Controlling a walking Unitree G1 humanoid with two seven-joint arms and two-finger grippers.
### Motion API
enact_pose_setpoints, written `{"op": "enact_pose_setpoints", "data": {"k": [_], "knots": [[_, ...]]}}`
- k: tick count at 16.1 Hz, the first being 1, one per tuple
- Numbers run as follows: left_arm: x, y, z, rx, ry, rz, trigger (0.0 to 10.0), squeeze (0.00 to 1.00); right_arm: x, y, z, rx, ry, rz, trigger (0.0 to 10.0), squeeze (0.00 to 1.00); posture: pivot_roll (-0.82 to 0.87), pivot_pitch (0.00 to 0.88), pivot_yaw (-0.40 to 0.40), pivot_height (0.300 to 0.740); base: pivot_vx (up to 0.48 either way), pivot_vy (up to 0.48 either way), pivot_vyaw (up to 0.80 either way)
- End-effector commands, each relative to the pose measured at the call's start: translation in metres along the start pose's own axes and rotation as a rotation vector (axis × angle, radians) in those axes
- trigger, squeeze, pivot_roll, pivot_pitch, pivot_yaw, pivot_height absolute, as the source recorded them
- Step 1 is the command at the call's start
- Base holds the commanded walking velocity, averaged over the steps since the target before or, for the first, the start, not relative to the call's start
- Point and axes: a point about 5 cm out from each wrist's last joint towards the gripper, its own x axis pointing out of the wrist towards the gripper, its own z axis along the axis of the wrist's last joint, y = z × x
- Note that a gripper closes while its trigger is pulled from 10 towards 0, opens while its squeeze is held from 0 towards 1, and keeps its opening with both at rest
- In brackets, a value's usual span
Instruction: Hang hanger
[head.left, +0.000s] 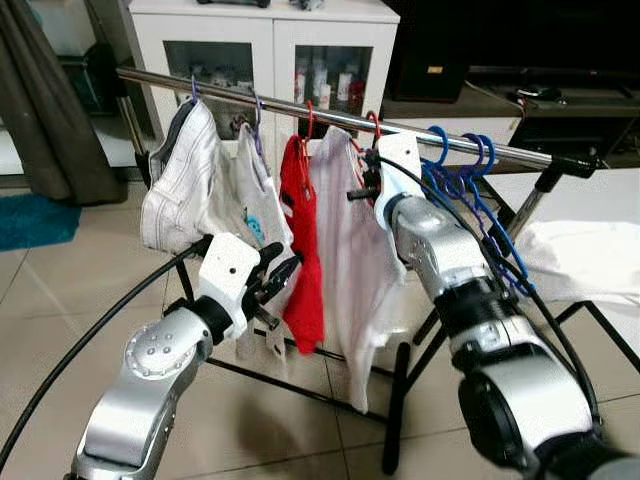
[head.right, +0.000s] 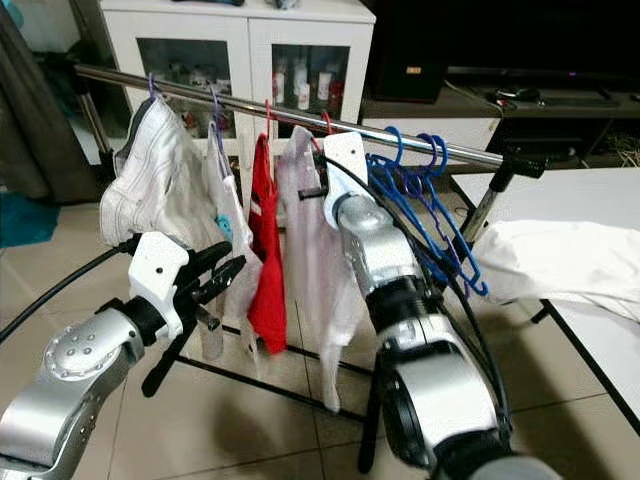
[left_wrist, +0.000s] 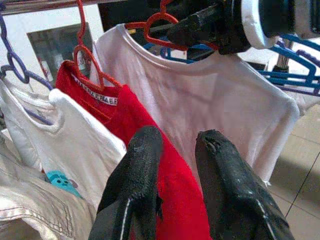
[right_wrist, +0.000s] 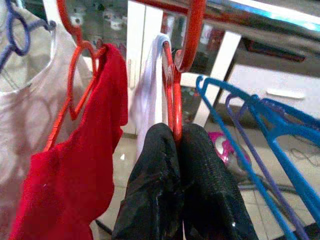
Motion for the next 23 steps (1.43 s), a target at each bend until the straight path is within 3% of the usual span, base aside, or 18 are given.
{"op": "enact_pose_setpoints", "data": {"k": [1, 5, 12, 15, 17, 20, 23], "knots": [[0.000, -0.001, 0.006, 0.006, -0.012, -0.008, 10.0, 0.00, 0.003, -0.004, 0.012, 0.016, -0.031, -0.019, 10.0, 0.00, 0.11, 0.011, -0.054, 0.740, 0.000, 0.000, 0.00], [-0.004, -0.001, 0.005, 0.008, 0.003, -0.015, 10.0, 0.00, 0.010, -0.010, 0.010, 0.021, 0.030, -0.073, 10.0, 0.00, 0.12, 0.016, -0.056, 0.740, 0.000, 0.000, 0.00], [-0.004, -0.001, 0.003, 0.013, 0.014, -0.005, 10.0, 0.00, 0.010, -0.041, -0.009, 0.018, 0.098, -0.135, 10.0, 0.00, 0.12, 0.004, -0.066, 0.740, 0.000, 0.000, 0.00], [-0.004, -0.001, 0.004, 0.014, 0.008, 0.000, 10.0, 0.00, 0.011, -0.043, -0.003, 0.078, 0.056, -0.125, 10.0, 0.00, 0.13, 0.000, -0.074, 0.740, 0.000, 0.000, 0.00], [-0.005, -0.002, 0.007, 0.015, -0.003, 0.010, 10.0, 0.00, 0.011, -0.040, 0.009, 0.105, -0.041, -0.074, 10.0, 0.00, 0.13, 0.000, -0.088, 0.740, 0.000, 0.000, 0.00], [-0.008, -0.003, 0.005, 0.008, 0.001, 0.016, 10.0, 0.00, 0.007, -0.044, 0.008, 0.118, -0.135, -0.067, 10.0, 0.00, 0.12, 0.008, -0.086, 0.740, 0.000, 0.000, 0.00], [-0.007, -0.006, 0.005, 0.002, 0.005, -0.003, 10.0, 0.00, 0.007, -0.053, 0.007, 0.127, -0.121, -0.143, 10.0, 0.00, 0.11, 0.035, -0.069, 0.740, 0.000, 0.000, 0.00]]}}
